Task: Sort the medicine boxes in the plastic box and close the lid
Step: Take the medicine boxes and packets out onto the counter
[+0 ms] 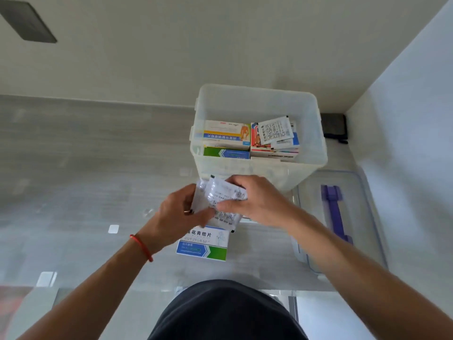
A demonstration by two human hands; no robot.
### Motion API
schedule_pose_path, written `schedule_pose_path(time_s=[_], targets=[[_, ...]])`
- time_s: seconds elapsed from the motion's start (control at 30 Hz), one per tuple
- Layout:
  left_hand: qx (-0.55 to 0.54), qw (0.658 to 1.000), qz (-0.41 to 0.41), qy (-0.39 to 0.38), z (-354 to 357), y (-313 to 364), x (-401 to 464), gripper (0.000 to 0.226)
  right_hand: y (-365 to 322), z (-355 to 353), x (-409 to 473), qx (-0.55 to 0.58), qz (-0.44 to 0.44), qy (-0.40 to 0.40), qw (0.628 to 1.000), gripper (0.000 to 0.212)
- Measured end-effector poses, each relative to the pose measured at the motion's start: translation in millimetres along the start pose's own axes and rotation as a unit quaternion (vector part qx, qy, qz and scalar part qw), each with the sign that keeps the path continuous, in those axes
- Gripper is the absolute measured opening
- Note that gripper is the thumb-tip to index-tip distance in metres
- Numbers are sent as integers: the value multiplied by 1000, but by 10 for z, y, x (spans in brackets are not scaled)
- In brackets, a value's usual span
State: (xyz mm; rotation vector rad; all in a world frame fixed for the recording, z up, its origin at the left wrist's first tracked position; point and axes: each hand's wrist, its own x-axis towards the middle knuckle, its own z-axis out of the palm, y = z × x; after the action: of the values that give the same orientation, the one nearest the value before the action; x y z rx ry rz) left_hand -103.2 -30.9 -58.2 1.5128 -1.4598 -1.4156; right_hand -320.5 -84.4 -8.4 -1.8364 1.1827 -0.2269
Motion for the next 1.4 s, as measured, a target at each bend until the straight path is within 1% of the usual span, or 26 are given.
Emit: schedule_pose_path(time_s=[0.07, 0.17, 0.23, 0.33, 0.4, 0.43, 0.47, 0.5, 0.53, 0.57, 0.63, 0.7, 0.73, 0.77, 0.8, 0.87, 0.93, 1.0, 1.03, 1.1, 1.23, 1.4], targets=[[2, 997, -80, -15, 10, -388, -130, 21, 154, 365, 8, -4, 51, -37, 998, 39], [-21, 984, -177, -19, 10, -817, -277, 22, 373, 682, -22, -50, 103, -86, 990, 50], [-27, 977, -209, -17, 50, -965, -309, 25, 438, 710, -56, -61, 105, -100, 988, 48], [21, 974, -226, 11, 129, -1016, -247, 25, 406, 562, -117, -45, 83, -129, 987, 43], [62, 971, -226, 36, 172, -951, -193, 36, 322, 380, -165, -45, 56, -125, 990, 38], [111, 967, -223, 47, 177, -888, -184, 42, 273, 265, -188, -44, 39, -111, 992, 34], [199, 955, -212, 56, 177, -799, -187, 47, 225, 126, -208, -39, 20, -89, 995, 30], [305, 931, -190, 68, 168, -694, -203, 48, 190, -31, -221, -31, 1, -60, 998, 25], [384, 907, -146, 94, 152, -576, -223, 46, 168, -207, -221, -27, -17, -23, 999, 21], [417, 897, -77, 128, 131, -432, -228, 40, 158, -399, -198, -27, -32, 22, 999, 17], [395, 899, 75, 174, 96, -74, -172, 26, 181, -786, -81, -48, -46, 126, 990, 14], [345, 895, 196, 202, 87, 319, 17, 20, 299, -1118, 136, -115, -25, 209, 971, 15], [327, 888, 242, 216, 88, 515, 156, 20, 386, -1254, 278, -167, -2, 225, 960, 19], [317, 878, 275, 232, 95, 693, 320, 19, 483, -1365, 430, -227, 25, 215, 950, 25], [313, 869, 295, 246, 106, 835, 502, 19, 574, -1438, 579, -285, 54, 183, 939, 34], [324, 867, 284, 251, 123, 1007, 864, 21, 715, -1494, 835, -379, 91, 87, 917, 58], [350, 878, 237, 227, 134, 995, 1158, 24, 836, -1471, 1024, -459, 95, 4, 883, 83], [364, 891, 182, 203, 139, 865, 1352, 26, 960, -1425, 1140, -515, 92, -43, 851, 100], [368, 895, 155, 197, 143, 802, 1405, 29, 1021, -1400, 1174, -525, 96, -53, 844, 104], [369, 898, 141, 196, 144, 716, 1476, 32, 1125, -1354, 1204, -528, 96, -45, 843, 102], [381, 892, 136, 203, 146, 662, 1515, 31, 1204, -1282, 1195, -482, 70, -17, 873, 84], [382, 892, 123, 205, 160, 667, 1516, 30, 1189, -1271, 1183, -435, 69, -15, 898, 60]])
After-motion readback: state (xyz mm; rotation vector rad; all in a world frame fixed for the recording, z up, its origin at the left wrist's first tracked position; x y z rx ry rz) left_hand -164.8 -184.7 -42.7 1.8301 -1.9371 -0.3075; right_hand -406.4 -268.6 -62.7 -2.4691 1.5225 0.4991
